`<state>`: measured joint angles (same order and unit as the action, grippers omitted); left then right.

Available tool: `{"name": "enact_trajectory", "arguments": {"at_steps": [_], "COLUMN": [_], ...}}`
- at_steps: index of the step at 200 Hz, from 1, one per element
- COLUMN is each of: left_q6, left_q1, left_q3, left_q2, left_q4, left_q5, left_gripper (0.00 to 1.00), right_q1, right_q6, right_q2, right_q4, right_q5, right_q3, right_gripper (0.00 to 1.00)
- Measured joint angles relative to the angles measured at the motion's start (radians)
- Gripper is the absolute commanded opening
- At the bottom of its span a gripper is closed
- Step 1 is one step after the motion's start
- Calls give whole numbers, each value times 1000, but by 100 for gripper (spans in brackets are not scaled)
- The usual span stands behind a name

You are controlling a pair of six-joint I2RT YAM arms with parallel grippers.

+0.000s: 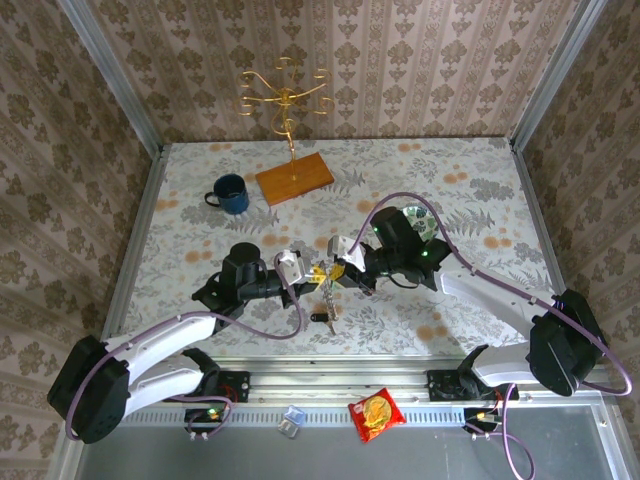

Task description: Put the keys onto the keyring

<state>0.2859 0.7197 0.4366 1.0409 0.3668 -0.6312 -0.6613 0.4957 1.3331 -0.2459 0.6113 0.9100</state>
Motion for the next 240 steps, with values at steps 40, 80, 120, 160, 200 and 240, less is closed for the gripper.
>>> {"name": "enact_trajectory", "arguments": {"at_steps": [40,80,120,160,200,240], "left_q6": [39,92,112,111,112,111], "left_q1": [7,18,21,20,20,20], "left_q3": [24,76,79,79,78,57], "left_q2": [10,20,20,19,19,-4], "left_q4": [-55,-138,-159,-158,-158,-148], "left_q5": [8,8,12,19,20,29], "left_gripper": [14,0,0,0,0,0], "right_q1": [-13,-40,-37,-10,-8,1], "right_q6": [43,108,89,42,14,-2], "right_q2": [5,18,14,-10,-10,-8], "right_q4": [-70,-159,-143,-95,-92,-83], "right_q5": [-5,-60,-70,-58,-56,-55], "right_q3": [37,105,101,37,27,21], "right_gripper": [0,0,24,27,8,1]}}
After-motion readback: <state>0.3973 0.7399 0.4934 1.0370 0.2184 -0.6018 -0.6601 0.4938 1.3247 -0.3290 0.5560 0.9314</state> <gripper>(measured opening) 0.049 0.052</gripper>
